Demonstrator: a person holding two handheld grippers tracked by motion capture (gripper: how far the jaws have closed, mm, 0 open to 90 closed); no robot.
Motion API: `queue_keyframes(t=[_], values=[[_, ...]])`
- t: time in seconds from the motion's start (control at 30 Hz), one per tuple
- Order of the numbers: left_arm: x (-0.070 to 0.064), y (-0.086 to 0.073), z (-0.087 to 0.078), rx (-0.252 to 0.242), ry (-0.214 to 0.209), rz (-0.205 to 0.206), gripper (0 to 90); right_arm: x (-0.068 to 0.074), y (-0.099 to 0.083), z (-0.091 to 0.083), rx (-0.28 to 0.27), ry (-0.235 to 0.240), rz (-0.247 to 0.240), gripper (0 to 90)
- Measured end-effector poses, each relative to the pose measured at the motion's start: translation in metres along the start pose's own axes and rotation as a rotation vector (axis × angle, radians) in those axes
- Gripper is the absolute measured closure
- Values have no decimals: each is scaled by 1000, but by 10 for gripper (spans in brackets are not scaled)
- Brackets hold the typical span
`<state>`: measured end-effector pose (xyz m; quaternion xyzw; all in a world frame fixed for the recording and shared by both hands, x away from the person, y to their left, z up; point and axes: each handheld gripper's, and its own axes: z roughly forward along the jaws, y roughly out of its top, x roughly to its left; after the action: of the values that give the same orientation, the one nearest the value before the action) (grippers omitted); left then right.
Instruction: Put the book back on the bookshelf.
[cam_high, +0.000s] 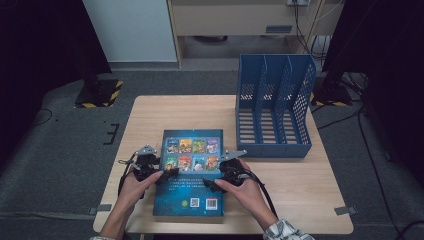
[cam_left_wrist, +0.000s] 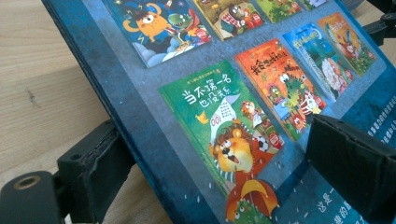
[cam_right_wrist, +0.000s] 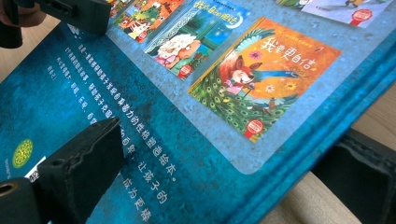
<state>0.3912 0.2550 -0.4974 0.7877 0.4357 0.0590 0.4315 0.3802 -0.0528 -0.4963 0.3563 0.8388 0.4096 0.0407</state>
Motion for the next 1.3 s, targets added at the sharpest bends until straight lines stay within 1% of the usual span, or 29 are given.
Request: queue_keyframes(t=[0.23,0.33,0.47,0.5,0.53,0.6,0.73,0.77,0.83,0.9,0.93,1.0,1.03,1.07,1.23,1.3], values=[[-1,2,-2,-11,8,11,92,-1,3,1,4,8,2,40],[-2,3,-4,-7,12,9,95,0,4,1,11,3,14,40],[-4,5,-7,-19,21,3,116,1,6,1,8,-1,9,47],[-4,6,-8,-16,27,16,117,1,7,0,6,1,12,50],[-5,7,-8,-22,29,15,117,0,7,-1,7,2,6,53],[-6,9,-8,-21,30,26,118,0,8,-2,-1,1,8,58],[-9,13,-10,-22,33,47,121,0,11,-4,0,-2,7,57],[-9,14,-11,-25,33,47,128,0,11,-4,-4,-5,3,57],[-10,16,-13,-32,36,49,142,1,14,-5,0,-8,7,54],[-10,19,-16,-39,37,49,153,1,18,-6,5,-16,-5,61],[-9,20,-18,-48,35,44,174,0,24,-9,8,-21,-7,82],[-8,22,-21,-61,29,38,183,-1,26,-10,4,-24,-6,86],[-7,23,-23,-64,27,36,194,-1,32,-11,7,-35,-19,90],[-7,25,-23,-66,30,38,194,-1,34,-11,9,-38,-19,91],[-6,32,-26,-58,49,46,200,-2,42,-11,19,-44,-15,99],[-6,34,-27,-51,61,56,212,-3,45,-11,18,-49,-18,107]])
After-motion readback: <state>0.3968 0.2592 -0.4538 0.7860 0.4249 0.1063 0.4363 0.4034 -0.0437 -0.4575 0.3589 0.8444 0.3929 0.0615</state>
